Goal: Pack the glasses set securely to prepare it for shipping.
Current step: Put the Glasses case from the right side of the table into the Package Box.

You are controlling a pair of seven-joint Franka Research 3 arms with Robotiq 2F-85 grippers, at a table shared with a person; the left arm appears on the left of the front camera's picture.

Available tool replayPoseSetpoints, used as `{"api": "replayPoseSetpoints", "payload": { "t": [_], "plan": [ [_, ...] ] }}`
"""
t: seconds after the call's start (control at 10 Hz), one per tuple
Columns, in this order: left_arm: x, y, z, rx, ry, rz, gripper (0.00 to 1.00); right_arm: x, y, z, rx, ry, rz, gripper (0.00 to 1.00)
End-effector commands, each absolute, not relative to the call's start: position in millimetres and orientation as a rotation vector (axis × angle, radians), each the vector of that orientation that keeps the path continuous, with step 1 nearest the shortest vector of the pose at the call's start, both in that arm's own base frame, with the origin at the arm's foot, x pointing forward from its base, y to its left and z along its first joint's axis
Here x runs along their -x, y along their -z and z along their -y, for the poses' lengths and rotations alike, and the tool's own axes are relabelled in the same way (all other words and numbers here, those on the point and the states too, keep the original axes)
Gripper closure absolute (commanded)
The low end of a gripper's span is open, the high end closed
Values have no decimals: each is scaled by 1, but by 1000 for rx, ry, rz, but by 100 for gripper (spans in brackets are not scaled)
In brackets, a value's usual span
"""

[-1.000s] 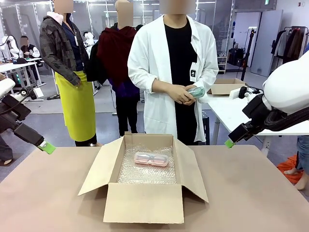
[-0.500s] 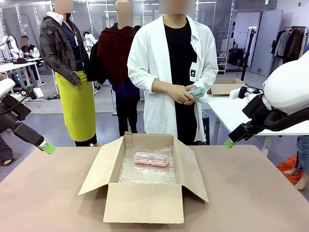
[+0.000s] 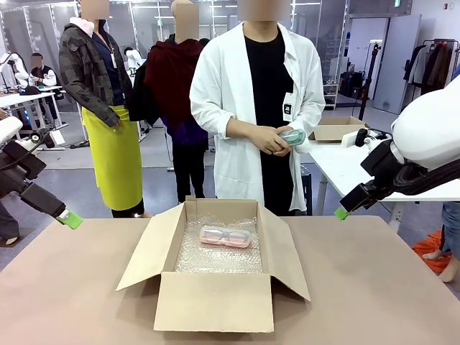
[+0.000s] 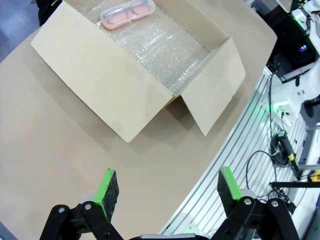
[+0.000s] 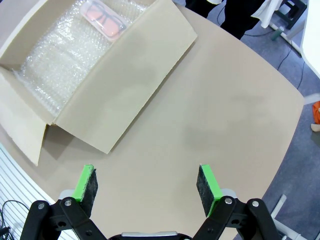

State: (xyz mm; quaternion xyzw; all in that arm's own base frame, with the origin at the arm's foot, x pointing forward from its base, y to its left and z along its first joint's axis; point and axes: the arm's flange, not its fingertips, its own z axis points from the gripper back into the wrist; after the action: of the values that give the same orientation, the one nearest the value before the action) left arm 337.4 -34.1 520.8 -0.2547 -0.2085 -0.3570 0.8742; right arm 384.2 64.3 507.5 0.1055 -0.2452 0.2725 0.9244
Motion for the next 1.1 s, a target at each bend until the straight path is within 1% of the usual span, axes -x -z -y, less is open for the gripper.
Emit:
{"api": "replayPoseSetpoints", "payload": {
  "t": [0.0, 1.0],
  "plan": [
    [-337, -521, 32, 561, 765, 444, 0, -386, -510, -66, -219, -545, 491, 0],
    [-337, -521, 32, 561, 765, 444, 0, -386, -510, -66, -219, -545, 491, 0]
  ]
}}
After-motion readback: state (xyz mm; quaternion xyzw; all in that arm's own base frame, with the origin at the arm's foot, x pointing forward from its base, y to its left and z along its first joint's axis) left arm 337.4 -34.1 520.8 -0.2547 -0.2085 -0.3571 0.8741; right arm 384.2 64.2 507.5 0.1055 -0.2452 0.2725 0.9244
